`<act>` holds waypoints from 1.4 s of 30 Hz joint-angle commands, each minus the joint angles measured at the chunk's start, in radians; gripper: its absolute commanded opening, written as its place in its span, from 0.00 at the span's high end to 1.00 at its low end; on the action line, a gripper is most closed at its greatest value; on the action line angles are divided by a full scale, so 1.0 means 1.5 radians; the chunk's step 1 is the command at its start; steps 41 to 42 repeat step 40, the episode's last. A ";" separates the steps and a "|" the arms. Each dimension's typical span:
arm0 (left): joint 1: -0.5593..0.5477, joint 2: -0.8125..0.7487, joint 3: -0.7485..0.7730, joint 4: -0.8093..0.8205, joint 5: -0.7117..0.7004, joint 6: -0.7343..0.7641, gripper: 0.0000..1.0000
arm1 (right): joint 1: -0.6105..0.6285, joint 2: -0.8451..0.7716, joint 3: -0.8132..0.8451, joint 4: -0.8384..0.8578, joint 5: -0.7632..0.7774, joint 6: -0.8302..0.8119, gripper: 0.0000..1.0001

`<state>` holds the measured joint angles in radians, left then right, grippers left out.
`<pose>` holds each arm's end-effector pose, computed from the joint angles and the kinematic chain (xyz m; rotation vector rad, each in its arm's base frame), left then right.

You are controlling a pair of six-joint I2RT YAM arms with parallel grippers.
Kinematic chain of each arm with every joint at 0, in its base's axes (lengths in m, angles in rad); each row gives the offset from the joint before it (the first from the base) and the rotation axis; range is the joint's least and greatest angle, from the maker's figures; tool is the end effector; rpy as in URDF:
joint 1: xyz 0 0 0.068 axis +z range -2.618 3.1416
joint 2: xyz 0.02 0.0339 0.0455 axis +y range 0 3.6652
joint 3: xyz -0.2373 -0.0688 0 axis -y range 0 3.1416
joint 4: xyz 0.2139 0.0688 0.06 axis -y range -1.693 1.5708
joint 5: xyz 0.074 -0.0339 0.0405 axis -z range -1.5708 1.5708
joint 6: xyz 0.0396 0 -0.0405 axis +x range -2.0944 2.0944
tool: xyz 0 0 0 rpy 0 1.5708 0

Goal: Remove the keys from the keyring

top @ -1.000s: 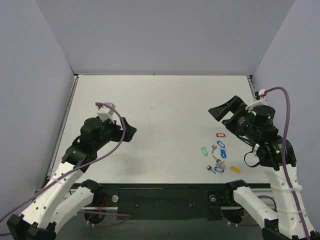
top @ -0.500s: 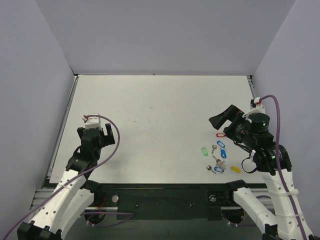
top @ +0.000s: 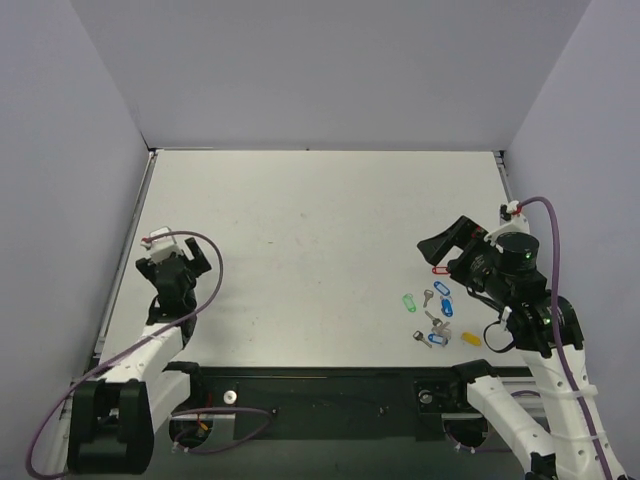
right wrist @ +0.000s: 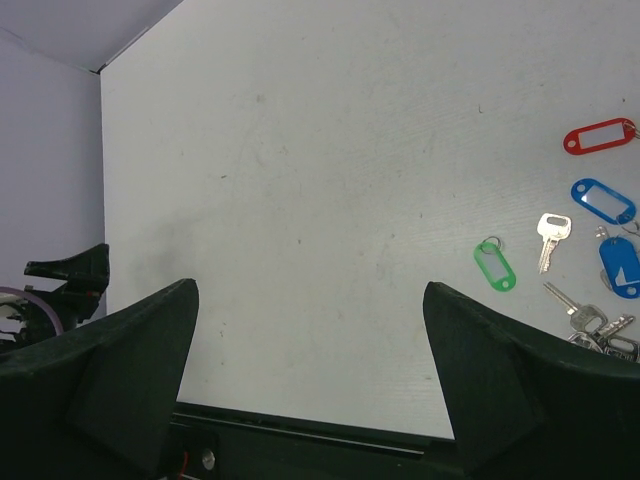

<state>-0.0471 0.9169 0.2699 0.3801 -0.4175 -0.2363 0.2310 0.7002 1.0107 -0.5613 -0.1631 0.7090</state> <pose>0.1893 0.0072 0.1917 -0.4584 1.7593 0.1829 0.1284 0.0368 0.3608 0.3312 1.8659 0.8026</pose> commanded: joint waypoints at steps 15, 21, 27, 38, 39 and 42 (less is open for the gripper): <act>0.059 0.299 -0.006 0.407 0.160 0.033 0.03 | 0.007 -0.018 -0.007 -0.029 0.002 -0.005 0.10; 0.043 0.348 -0.026 0.470 0.180 0.055 0.03 | 0.008 -0.020 -0.019 -0.028 -0.003 0.002 0.10; 0.017 0.366 -0.029 0.514 0.144 0.071 0.03 | 0.008 -0.031 -0.019 -0.030 0.010 -0.001 0.10; -0.048 0.365 -0.018 0.495 0.028 0.095 0.03 | 0.008 -0.027 -0.015 -0.030 0.020 0.007 0.10; -0.047 0.366 -0.019 0.497 0.028 0.095 0.03 | 0.008 -0.026 -0.014 -0.029 0.021 0.007 0.10; -0.048 0.365 -0.019 0.497 0.027 0.095 0.03 | 0.008 -0.019 -0.010 -0.033 0.026 -0.001 0.10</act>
